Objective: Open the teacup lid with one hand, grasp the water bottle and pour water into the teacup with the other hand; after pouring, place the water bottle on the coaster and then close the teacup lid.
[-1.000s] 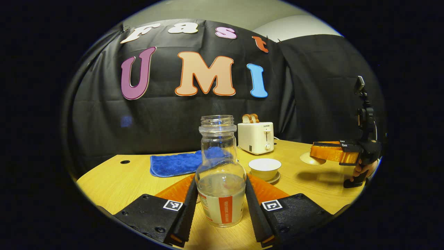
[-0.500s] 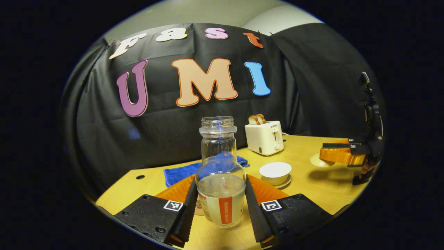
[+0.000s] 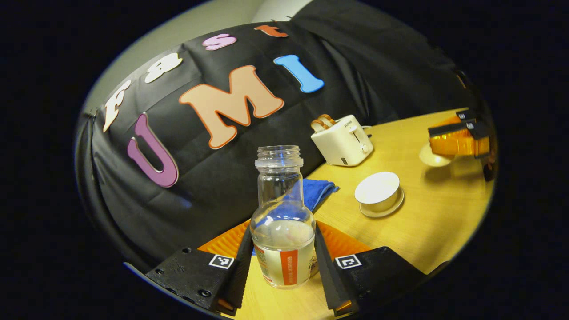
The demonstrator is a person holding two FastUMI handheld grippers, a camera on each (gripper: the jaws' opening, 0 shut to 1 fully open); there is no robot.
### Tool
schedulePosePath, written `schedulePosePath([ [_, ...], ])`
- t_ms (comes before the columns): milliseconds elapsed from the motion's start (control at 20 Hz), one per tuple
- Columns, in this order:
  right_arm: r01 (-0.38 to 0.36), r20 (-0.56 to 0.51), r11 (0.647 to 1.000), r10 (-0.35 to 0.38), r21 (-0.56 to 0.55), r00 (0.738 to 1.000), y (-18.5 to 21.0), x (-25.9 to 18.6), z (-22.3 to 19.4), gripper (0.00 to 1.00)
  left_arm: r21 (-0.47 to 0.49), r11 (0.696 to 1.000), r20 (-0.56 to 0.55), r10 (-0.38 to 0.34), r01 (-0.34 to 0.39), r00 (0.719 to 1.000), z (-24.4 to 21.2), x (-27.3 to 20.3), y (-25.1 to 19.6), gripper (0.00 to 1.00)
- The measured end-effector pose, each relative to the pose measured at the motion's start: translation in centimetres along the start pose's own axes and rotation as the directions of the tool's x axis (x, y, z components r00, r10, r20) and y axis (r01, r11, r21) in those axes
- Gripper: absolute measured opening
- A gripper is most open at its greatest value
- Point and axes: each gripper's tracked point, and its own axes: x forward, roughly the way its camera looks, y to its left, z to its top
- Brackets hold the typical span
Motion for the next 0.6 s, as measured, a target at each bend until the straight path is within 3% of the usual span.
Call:
schedulePosePath([
  [350,0.004,-0.003,1.0,-0.004,0.002,1.0,-0.7,-0.4,0.0,0.3,0.189,0.979,-0.047,-0.066,0.073,0.997,-0.9,2.0,-2.5,0.66],
  [600,0.015,-0.007,1.0,-0.015,0.004,1.0,-1.7,-0.5,0.0,0.3,0.361,0.928,-0.091,-0.066,0.095,0.994,-1.5,3.6,-2.7,0.67],
])
